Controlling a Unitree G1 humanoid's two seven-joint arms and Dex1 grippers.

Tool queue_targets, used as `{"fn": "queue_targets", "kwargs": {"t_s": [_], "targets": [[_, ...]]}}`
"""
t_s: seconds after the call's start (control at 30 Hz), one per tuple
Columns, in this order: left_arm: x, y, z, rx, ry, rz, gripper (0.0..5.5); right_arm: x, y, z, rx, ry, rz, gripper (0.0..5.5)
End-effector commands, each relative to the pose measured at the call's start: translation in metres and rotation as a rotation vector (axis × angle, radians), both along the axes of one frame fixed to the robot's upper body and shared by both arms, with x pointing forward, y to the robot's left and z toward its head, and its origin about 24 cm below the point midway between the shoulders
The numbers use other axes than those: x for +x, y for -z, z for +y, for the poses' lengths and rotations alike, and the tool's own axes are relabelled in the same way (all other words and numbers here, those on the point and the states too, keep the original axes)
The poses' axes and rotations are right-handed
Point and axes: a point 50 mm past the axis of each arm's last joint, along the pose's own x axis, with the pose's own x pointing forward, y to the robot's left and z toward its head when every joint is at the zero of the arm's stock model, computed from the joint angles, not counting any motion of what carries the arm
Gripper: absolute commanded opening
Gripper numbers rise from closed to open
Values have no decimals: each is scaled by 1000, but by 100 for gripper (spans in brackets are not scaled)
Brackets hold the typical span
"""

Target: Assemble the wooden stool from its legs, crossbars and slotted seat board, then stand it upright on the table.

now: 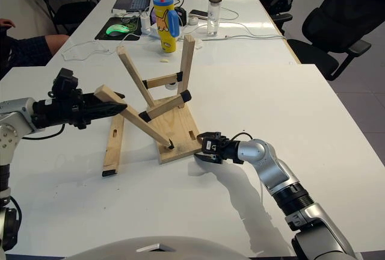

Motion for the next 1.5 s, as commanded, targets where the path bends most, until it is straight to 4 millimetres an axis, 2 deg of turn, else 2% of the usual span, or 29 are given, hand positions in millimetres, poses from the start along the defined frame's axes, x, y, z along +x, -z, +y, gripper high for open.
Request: {"fn": "queue_targets", "kwargs": {"t_s": [0.03,0.3,0.43,0.6,1.0,1.27,1.5], "targets": [[4,-8,6,66,-2,-23,206,-12,17,-1,-44,-17,96,319],[6,-18,9,94,19,-39,206,-17,22,0,-52,-13,121,319],[6,-16,8,131,29,-36,206,-19,23,1,-51,-11,125,319],[6,-5,-2,230,60,-50,206,-20,24,3,-54,-10,136,319],[0,-1,-25,342,159,-77,206,-21,26,8,-63,-11,153,319],[-13,38,-37,400,185,-27,206,-20,28,11,-71,-8,145,319],[-22,62,-37,414,191,31,206,-22,29,14,-69,-17,141,319]]}}
